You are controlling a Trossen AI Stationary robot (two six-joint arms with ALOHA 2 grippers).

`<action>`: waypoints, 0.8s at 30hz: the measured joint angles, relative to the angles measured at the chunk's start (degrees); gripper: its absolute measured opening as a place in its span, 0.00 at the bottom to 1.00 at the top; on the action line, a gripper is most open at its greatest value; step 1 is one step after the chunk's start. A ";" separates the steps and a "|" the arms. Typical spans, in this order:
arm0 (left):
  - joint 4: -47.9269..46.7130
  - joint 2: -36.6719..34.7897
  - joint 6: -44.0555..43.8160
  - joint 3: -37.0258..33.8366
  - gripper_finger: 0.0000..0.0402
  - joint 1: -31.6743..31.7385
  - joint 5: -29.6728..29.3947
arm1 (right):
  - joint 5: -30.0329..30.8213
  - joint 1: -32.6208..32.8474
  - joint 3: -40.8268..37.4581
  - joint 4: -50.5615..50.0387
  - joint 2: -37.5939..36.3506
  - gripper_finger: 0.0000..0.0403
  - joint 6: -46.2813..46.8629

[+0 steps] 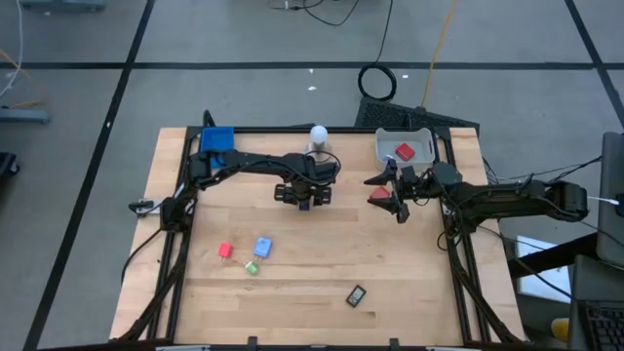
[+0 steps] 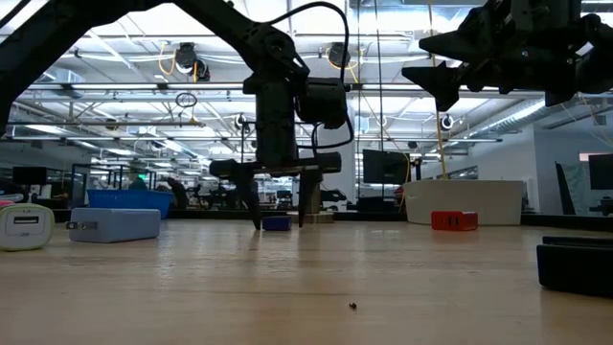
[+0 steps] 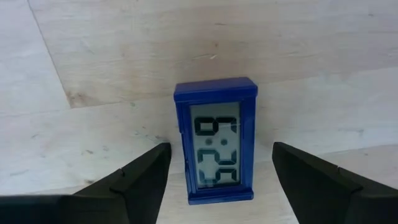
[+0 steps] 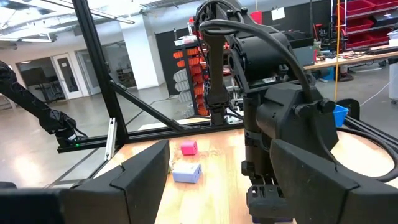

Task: Pick & Place Office items
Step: Put the blue digital clock into the blue bin

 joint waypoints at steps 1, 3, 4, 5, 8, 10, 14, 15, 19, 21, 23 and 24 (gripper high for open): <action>-0.22 0.00 0.49 -0.02 0.70 0.00 -0.02 | 0.00 0.00 0.00 0.00 0.00 0.67 -0.01; -0.83 0.03 0.81 -0.02 0.67 -0.02 -0.30 | 0.00 0.00 0.00 0.00 0.00 0.67 0.00; -1.16 0.05 0.82 -0.02 0.65 0.00 -0.48 | 0.00 0.00 0.00 0.00 0.00 0.67 0.00; -1.47 0.07 0.97 -0.02 0.63 0.00 -0.72 | 0.00 0.00 0.00 0.00 0.00 0.67 0.00; -2.38 0.13 1.72 -0.07 0.57 -0.07 -1.27 | 0.00 0.00 0.00 0.00 0.00 0.67 -0.01; -2.96 0.17 2.27 -0.07 0.52 -0.07 -1.42 | 0.00 0.00 0.00 0.00 0.00 0.67 -0.01; -3.73 0.22 2.96 -0.07 0.41 -0.07 -1.97 | 0.00 0.00 0.00 0.00 -0.02 0.67 -0.01; -3.74 0.22 3.39 -0.07 0.38 -0.07 -1.97 | 0.00 0.00 0.00 0.00 -0.01 0.67 0.00; -3.80 0.04 3.99 -0.07 0.37 -0.07 -2.10 | 0.00 0.00 0.00 0.00 -0.02 0.67 -0.01; -3.83 -0.28 4.61 -0.20 0.37 -0.07 -2.33 | 0.00 0.00 0.00 -0.02 -0.02 0.67 0.01; -3.93 -0.54 5.13 -0.25 0.37 -0.07 -2.59 | 0.00 0.00 0.00 -0.03 -0.02 0.67 0.00; -4.07 -0.91 5.63 -0.35 0.37 -0.07 -2.93 | 0.00 0.00 0.00 -0.03 -0.02 0.67 0.01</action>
